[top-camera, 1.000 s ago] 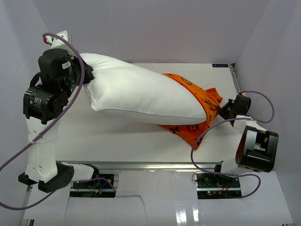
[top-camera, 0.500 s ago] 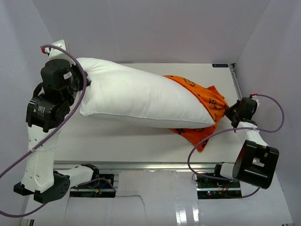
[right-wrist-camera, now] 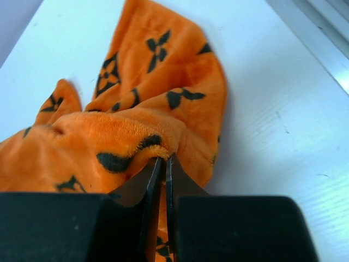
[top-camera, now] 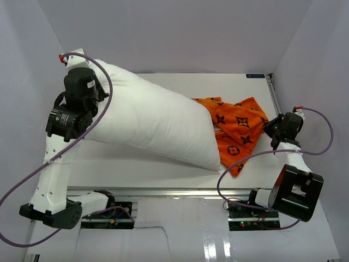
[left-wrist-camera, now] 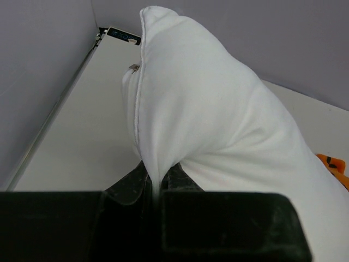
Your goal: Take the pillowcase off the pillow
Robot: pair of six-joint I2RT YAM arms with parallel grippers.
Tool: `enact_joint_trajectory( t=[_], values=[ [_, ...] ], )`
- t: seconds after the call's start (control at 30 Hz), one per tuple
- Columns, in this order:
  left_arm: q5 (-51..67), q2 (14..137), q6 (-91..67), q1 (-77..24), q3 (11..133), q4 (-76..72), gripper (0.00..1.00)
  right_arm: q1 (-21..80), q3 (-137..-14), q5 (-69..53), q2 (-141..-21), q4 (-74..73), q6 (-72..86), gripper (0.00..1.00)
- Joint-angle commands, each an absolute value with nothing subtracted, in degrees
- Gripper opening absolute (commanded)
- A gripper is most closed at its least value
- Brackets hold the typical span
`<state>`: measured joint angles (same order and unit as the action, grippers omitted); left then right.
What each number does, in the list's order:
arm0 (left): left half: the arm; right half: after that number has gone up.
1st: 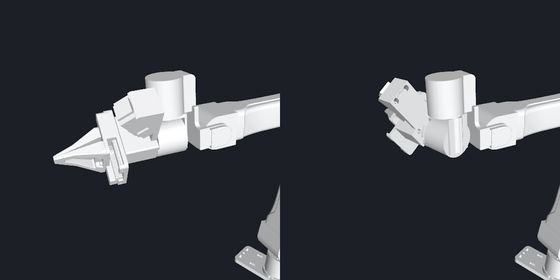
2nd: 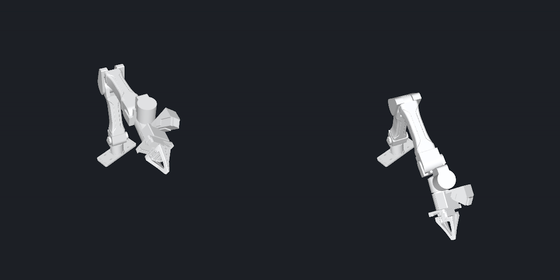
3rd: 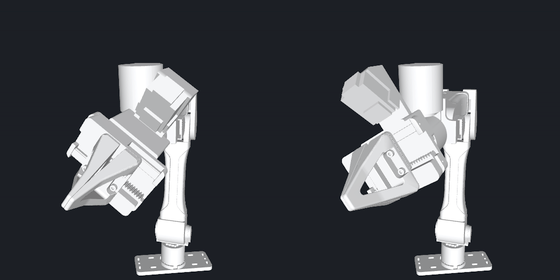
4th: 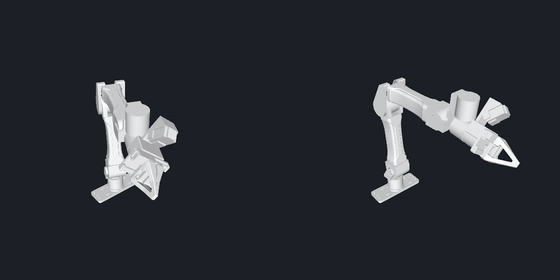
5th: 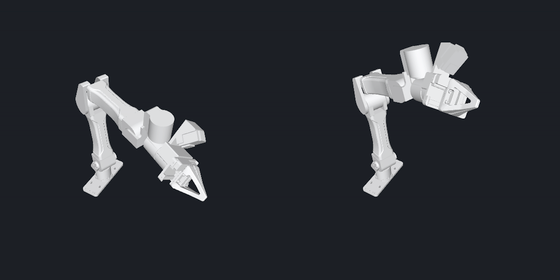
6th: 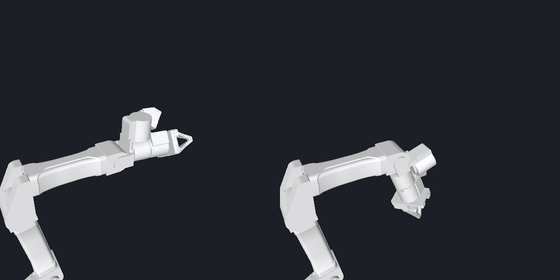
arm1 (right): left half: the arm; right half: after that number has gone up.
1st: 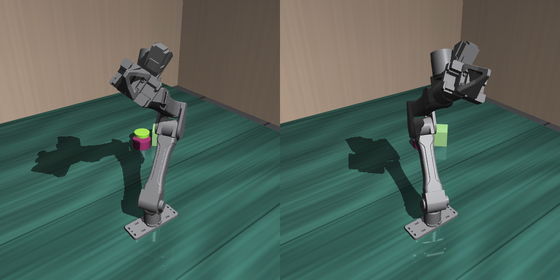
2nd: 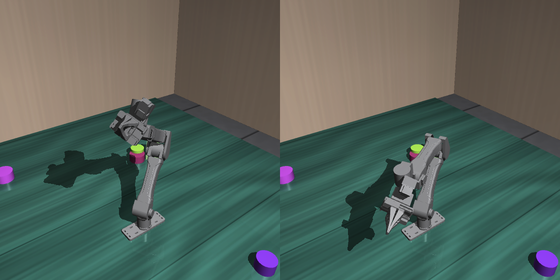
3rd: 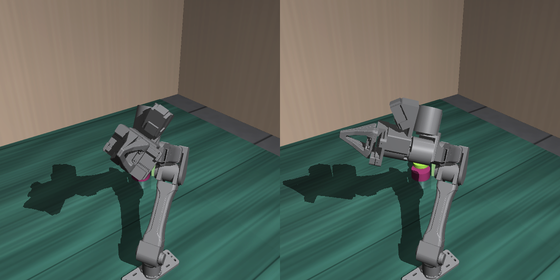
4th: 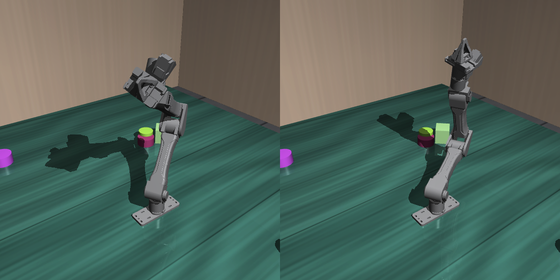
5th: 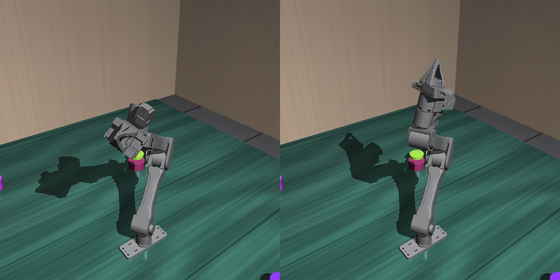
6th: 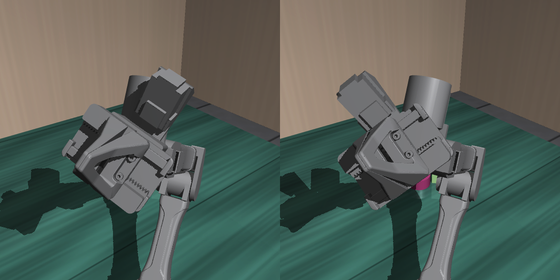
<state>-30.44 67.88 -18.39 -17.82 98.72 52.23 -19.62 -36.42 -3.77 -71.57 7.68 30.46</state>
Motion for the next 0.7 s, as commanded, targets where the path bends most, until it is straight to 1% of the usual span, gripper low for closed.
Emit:
enact_joint_trajectory(
  t=[0.0,0.1,0.13,0.17,0.2,0.27,0.33,0.37,0.4,0.43,0.47,0.5,0.53,0.57,0.6,0.67],
  values=[
    [-37.0,67.5,-17.1,-16.5,100.9,41.5,0.00,-18.1,-38.0,-9.8,-69.3,14.4,27.4,0.08],
    [-35.3,67.0,-16.4,-16.5,94.1,34.2,0.00,-15.7,-36.2,-7.4,-67.1,13.7,27.4,0.09],
    [-34.6,67.1,-16.3,-16.5,90.9,32.8,0.00,-15.7,-35.5,-7.0,-66.4,13.6,28.6,0.12],
    [-33.4,68.0,-16.3,-16.5,89.6,30.7,0.00,-15.7,-34.1,-7.2,-64.9,13.6,28.7,0.22],
    [-33.1,68.7,-16.1,-16.3,88.4,30.0,0.00,-15.6,-33.5,-7.6,-64.2,14.1,28.8,0.27],
    [-32.5,70.5,-16.1,-15.9,86.7,29.5,0.00,-15.6,-32.3,-8.4,-62.1,14.4,28.7,0.34],
    [-30.7,73.5,-16.6,-14.7,86.0,30.3,0.00,-15.2,-31.7,-9.5,-60.9,13.5,28.1,0.37],
    [-30.0,74.3,-18.0,-14.1,85.5,31.7,0.00,-15.1,-31.6,-9.8,-59.8,13.2,27.3,0.45],
    [-28.4,75.5,-18.9,-12.6,85.3,32.5,0.00,-14.9,-31.5,-10.2,-59.2,12.7,26.9,0.49],
    [-27.3,75.9,-20.4,-11.7,85.1,33.7,0.03,-14.6,-31.4,-11.5,-57.8,12.6,26.5,0.56],
    [-26.4,76.1,-20.7,-10.9,84.8,34.0,0.11,-14.3,-31.4,-12.1,-57.2,12.2,26.1,0.59],
    [-24.2,76.2,-21.0,-9.3,84.2,34.1,0.23,-13.9,-31.5,-12.8,-56.8,12.0,25.1,0.63],
    [-23.3,76.3,-21.2,-8.7,83.9,34.2,0.51,-13.7,-32.1,-15.0,-56.3,11.2,24.4,0.69],
    [-22.5,76.3,-21.3,-8.3,83.9,34.5,0.57,-13.5,-32.7,-16.2,-56.2,10.7,24.0,0.70],
    [-21.6,76.3,-21.2,-8.0,84.6,34.8,0.59,-13.0,-33.2,-18.5,-56.2,10.5,23.3,0.71],
    [-20.2,76.0,-20.8,-8.0,85.6,35.8,0.66,-12.0,-35.2,-19.5,-56.0,9.1,23.0,0.74]
  ],
)
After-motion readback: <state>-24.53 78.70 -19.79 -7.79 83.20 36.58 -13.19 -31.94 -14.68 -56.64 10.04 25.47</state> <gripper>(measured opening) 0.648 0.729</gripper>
